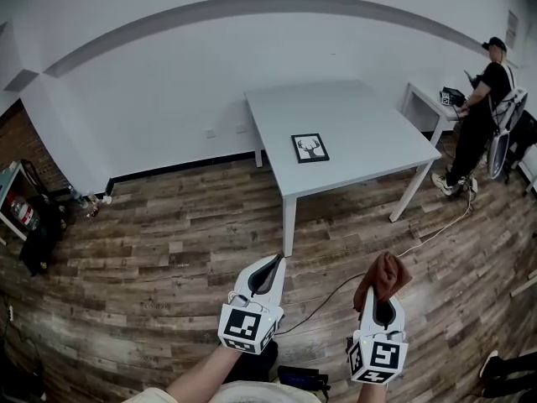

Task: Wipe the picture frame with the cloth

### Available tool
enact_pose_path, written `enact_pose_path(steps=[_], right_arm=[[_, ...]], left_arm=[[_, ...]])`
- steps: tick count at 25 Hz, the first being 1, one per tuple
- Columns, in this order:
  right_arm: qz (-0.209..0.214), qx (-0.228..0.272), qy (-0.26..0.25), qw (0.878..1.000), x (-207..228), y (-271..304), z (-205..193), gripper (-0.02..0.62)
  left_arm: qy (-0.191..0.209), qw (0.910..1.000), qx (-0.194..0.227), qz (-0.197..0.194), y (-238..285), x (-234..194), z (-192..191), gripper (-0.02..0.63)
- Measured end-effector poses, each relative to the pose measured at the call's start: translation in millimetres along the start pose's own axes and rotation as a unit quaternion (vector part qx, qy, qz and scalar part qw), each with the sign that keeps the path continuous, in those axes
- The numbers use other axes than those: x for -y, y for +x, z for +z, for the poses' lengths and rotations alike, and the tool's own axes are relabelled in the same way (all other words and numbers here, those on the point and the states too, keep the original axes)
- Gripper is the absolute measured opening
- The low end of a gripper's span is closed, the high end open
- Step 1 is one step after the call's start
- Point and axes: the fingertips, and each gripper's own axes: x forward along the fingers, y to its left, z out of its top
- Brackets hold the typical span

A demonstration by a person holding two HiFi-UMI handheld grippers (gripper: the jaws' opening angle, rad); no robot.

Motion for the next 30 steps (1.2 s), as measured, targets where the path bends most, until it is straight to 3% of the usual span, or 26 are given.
enact_pose_path(steps=[9,20,30], right_arm=[[0.007,-0.025,-0.014,1.000,-17.2,97.8,5.8,0.057],[0.011,-0.038,-0.021,0.999,-54.7,230.2,27.0,0.057],[0.017,-0.034,-0.035,0.999,-71.5,285.5,53.9,0.057]], left_arm=[[-0.023,0.9997,-0.005,0.002,70.3,-66.4,-12.5,0.002],[-0.021,0.9998,-0.008,0.002,160.9,-165.3,-17.3,0.000],[-0.023,0.9997,0.006,0.010,197.6,-212.5,-3.7,0.000]])
